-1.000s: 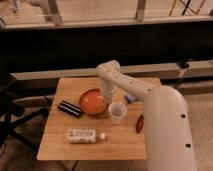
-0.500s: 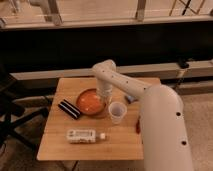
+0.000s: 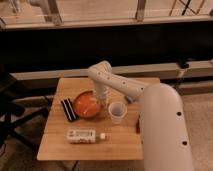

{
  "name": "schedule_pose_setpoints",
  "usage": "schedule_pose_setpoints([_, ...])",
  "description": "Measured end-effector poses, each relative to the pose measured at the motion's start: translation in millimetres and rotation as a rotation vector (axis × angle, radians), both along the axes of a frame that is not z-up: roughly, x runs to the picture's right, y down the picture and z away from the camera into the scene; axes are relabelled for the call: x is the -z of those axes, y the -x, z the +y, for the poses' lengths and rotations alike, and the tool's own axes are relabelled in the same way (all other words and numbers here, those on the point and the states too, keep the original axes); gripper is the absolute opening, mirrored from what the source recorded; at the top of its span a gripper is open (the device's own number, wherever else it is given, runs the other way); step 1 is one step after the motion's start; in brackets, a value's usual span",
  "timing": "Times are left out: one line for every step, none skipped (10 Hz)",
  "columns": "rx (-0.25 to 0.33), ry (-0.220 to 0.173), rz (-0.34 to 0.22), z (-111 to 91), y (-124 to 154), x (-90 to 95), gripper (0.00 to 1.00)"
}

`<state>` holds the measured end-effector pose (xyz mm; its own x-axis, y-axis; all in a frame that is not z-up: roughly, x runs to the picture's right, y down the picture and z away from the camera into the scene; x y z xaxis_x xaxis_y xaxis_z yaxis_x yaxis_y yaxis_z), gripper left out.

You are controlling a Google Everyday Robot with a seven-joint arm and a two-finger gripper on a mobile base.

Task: Drag the ceramic bowl in a circle

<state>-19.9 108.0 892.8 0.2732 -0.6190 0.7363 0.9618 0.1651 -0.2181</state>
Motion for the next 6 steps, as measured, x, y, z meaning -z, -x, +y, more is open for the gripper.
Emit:
schedule_pose_setpoints([0.004, -0.002, -0.006, -1.4, 7.9, -1.0, 0.00])
schedule_pose_setpoints([0.008, -0.004, -0.009, -2.8, 19.9, -1.8, 0.00])
schedule_pose_setpoints([0.016, -0.007, -0.017, -3.1, 31.3, -1.7, 0.00])
schedule_pose_setpoints([0.025, -0.008, -0.026, -2.9, 40.3, -1.3, 0.00])
schedule_pose_setpoints([0.032, -0.010, -0.031, -3.7, 41.4, -1.6, 0.00])
schedule_pose_setpoints([0.033, -0.013, -0.033, -5.6, 43.2, -3.8, 0.00])
